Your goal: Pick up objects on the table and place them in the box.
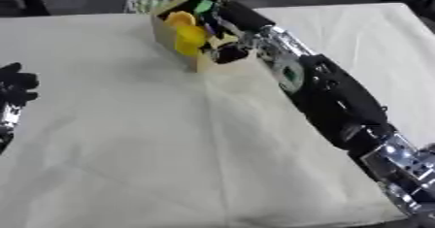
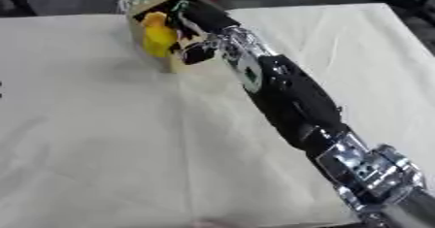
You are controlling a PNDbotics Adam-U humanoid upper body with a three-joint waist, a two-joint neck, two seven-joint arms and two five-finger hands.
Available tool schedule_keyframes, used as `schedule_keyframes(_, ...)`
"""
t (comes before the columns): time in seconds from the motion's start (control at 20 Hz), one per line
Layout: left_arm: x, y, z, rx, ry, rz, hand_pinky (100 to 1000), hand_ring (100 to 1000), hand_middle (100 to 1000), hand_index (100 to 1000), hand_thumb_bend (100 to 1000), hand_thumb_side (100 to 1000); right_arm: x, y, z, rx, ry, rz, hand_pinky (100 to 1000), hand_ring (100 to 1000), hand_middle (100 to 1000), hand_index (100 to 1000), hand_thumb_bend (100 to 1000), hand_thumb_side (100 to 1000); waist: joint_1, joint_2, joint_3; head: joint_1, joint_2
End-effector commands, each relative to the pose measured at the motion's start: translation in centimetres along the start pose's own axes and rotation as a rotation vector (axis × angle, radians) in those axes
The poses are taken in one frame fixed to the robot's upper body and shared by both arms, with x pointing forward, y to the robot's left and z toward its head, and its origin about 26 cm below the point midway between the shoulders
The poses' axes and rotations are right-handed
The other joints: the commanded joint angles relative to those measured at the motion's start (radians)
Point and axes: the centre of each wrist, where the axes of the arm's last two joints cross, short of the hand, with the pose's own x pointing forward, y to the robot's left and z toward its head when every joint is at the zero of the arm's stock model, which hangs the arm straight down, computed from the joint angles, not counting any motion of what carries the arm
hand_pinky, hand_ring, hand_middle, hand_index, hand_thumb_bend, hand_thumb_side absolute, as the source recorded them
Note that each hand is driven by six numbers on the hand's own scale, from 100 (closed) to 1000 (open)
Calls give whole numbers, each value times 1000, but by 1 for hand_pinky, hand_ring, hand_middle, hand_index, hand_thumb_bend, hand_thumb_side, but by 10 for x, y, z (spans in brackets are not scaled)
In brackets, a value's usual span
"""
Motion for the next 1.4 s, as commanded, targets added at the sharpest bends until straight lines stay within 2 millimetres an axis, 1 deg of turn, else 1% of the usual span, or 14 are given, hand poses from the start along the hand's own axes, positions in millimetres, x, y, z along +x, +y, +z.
schedule_keyframes(0.05, 6, 6, -4, -4, -24, -20, 783, 794, 725, 898, 227, 675, -3, -31, -6, -78, 34, 0, 501, 458, 236, 414, 100, 100, 17, -31, 4, 1, 5)
schedule_keyframes(0.25, 7, 4, -6, -12, -30, -14, 783, 794, 725, 899, 226, 674, -11, -41, -22, -128, 167, -7, 497, 457, 236, 417, 100, 100, 20, -30, 16, -8, 5)
schedule_keyframes(0.35, 7, 3, -7, -18, -34, -12, 783, 794, 725, 898, 226, 675, -15, -40, -30, -153, 253, -9, 497, 457, 240, 423, 100, 100, 22, -29, 27, -17, 5)
schedule_keyframes(0.5, 8, 2, -9, -26, -38, -8, 783, 794, 725, 899, 225, 676, -23, -31, -36, -179, 388, 10, 507, 464, 270, 459, 100, 100, 21, -26, 50, -34, 5)
schedule_keyframes(0.7, 9, 0, -10, -34, -43, -5, 783, 794, 725, 899, 223, 679, -36, -12, -34, -196, 584, 79, 527, 483, 336, 536, 100, 100, 21, -22, 74, -54, 5)
schedule_keyframes(0.8, 9, 1, -10, -33, -41, -5, 783, 794, 724, 899, 223, 680, -40, -4, -32, -200, 663, 109, 550, 507, 393, 622, 100, 100, 21, -21, 79, -62, 5)
schedule_keyframes(0.9, 8, 1, -10, -33, -40, -5, 783, 794, 724, 899, 224, 682, -43, 0, -30, -197, 707, 137, 579, 547, 491, 749, 100, 100, 19, -21, 79, -69, 5)
schedule_keyframes(0.95, 8, 1, -10, -33, -39, -5, 784, 794, 724, 899, 224, 682, -44, 1, -29, -195, 717, 148, 596, 578, 554, 818, 100, 129, 18, -21, 79, -71, 5)
schedule_keyframes(1.05, 8, 0, -9, -34, -38, -4, 784, 794, 724, 899, 225, 681, -45, 0, -29, -186, 727, 165, 629, 646, 687, 933, 100, 273, 17, -22, 76, -77, 5)
schedule_keyframes(1.1, 8, 0, -9, -34, -38, -4, 784, 794, 724, 899, 225, 681, -46, -1, -29, -179, 723, 168, 646, 676, 733, 963, 117, 320, 16, -23, 75, -79, 5)
schedule_keyframes(1.15, 8, 0, -9, -34, -37, -4, 784, 794, 724, 899, 224, 681, -46, -1, -29, -168, 715, 172, 664, 706, 777, 993, 136, 389, 16, -24, 74, -81, 5)
schedule_keyframes(1.25, 7, 1, -9, -34, -35, -5, 784, 794, 724, 899, 223, 681, -46, -5, -29, -149, 690, 184, 692, 745, 842, 1000, 156, 446, 16, -26, 71, -83, 5)
schedule_keyframes(1.35, 7, 1, -8, -34, -33, -6, 785, 794, 724, 899, 224, 681, -46, -11, -30, -127, 665, 204, 715, 771, 884, 1000, 176, 439, 16, -28, 67, -84, 5)
schedule_keyframes(1.4, 7, 1, -8, -33, -32, -6, 785, 794, 724, 899, 223, 681, -46, -16, -30, -122, 654, 218, 725, 785, 902, 1000, 167, 435, 17, -29, 65, -84, 5)
